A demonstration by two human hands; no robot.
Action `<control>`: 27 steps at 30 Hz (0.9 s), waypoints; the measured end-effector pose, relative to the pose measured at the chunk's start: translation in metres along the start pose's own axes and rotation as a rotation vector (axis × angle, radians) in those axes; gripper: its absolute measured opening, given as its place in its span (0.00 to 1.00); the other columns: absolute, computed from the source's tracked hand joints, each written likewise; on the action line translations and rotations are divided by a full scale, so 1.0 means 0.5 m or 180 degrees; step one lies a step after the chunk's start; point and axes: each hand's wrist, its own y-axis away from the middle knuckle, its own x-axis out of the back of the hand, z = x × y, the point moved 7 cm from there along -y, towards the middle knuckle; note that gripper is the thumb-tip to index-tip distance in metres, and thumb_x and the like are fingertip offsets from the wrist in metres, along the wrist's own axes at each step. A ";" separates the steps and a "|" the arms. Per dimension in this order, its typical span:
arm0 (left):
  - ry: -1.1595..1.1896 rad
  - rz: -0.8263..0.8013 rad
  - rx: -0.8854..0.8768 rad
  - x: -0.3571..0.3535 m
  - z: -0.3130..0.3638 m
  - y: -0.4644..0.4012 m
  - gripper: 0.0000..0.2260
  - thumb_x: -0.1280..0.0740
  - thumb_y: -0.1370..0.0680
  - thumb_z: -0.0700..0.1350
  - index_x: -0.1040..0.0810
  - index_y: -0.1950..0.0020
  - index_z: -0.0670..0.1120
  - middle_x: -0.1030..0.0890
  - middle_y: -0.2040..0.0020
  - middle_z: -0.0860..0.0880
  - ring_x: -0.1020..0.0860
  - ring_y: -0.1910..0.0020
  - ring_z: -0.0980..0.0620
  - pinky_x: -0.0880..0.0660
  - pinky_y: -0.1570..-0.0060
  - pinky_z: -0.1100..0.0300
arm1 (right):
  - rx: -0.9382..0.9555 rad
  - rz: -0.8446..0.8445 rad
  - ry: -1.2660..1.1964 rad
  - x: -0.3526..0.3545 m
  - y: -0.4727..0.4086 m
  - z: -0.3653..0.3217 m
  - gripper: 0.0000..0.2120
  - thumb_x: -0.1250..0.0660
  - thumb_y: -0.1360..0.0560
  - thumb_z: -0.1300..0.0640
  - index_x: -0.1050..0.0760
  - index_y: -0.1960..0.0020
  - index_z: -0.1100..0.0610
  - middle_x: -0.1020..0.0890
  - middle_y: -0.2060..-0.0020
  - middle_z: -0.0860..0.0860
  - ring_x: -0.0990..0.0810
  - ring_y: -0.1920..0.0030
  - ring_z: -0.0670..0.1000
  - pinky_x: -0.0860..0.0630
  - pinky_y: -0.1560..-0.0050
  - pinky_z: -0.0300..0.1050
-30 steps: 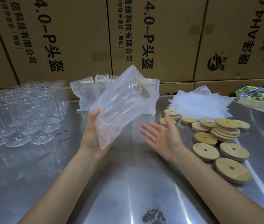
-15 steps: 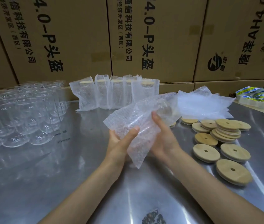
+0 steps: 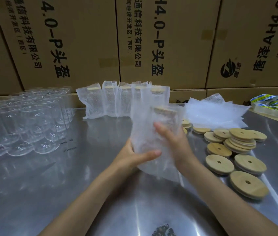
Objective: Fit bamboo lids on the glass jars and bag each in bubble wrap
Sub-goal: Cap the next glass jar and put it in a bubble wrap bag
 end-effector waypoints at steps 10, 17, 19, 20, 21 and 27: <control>-0.0924 -0.0381 -0.0385 0.023 0.097 0.000 0.23 0.22 0.34 0.45 0.21 0.42 0.60 0.18 0.42 0.53 0.21 0.40 0.54 0.25 0.47 0.66 | -0.0035 -0.0897 0.0589 -0.059 0.025 -0.003 0.40 0.26 0.40 0.46 0.32 0.31 0.58 0.20 0.40 0.55 0.20 0.40 0.51 0.23 0.41 0.45; -0.1539 -0.0735 -0.0356 0.017 0.121 0.006 0.30 0.24 0.31 0.52 0.29 0.32 0.52 0.22 0.36 0.54 0.25 0.35 0.54 0.28 0.39 0.65 | -0.0187 -0.1149 0.0551 -0.069 0.036 0.001 0.34 0.26 0.35 0.55 0.33 0.31 0.57 0.20 0.40 0.54 0.21 0.39 0.51 0.25 0.36 0.49; -0.1522 -0.0700 -0.0479 0.013 0.114 0.019 0.28 0.24 0.30 0.50 0.28 0.33 0.57 0.23 0.35 0.58 0.26 0.34 0.58 0.30 0.40 0.69 | -0.0109 -0.1027 0.0447 -0.067 0.036 -0.003 0.36 0.25 0.37 0.53 0.31 0.32 0.58 0.19 0.41 0.54 0.20 0.40 0.51 0.24 0.39 0.46; -0.1511 -0.0659 -0.0517 0.012 0.105 0.027 0.28 0.24 0.31 0.47 0.27 0.34 0.62 0.23 0.36 0.61 0.26 0.35 0.61 0.31 0.41 0.72 | -0.0082 -0.0943 0.0388 -0.066 0.036 -0.002 0.36 0.25 0.38 0.51 0.30 0.33 0.58 0.19 0.42 0.55 0.20 0.40 0.51 0.23 0.41 0.44; -0.1476 -0.0556 -0.0522 0.011 0.095 0.035 0.28 0.23 0.33 0.47 0.27 0.36 0.65 0.24 0.37 0.65 0.27 0.36 0.64 0.31 0.42 0.74 | -0.0054 -0.0876 0.0333 -0.065 0.037 -0.002 0.37 0.25 0.39 0.50 0.30 0.33 0.59 0.19 0.42 0.55 0.20 0.41 0.51 0.23 0.43 0.43; -0.1149 0.0539 -0.0824 0.023 0.052 0.037 0.23 0.21 0.34 0.39 0.23 0.43 0.52 0.18 0.46 0.59 0.20 0.46 0.61 0.26 0.51 0.71 | 0.0054 -0.0735 0.0287 -0.068 0.032 0.012 0.37 0.23 0.41 0.47 0.31 0.34 0.52 0.17 0.44 0.49 0.19 0.43 0.48 0.23 0.48 0.36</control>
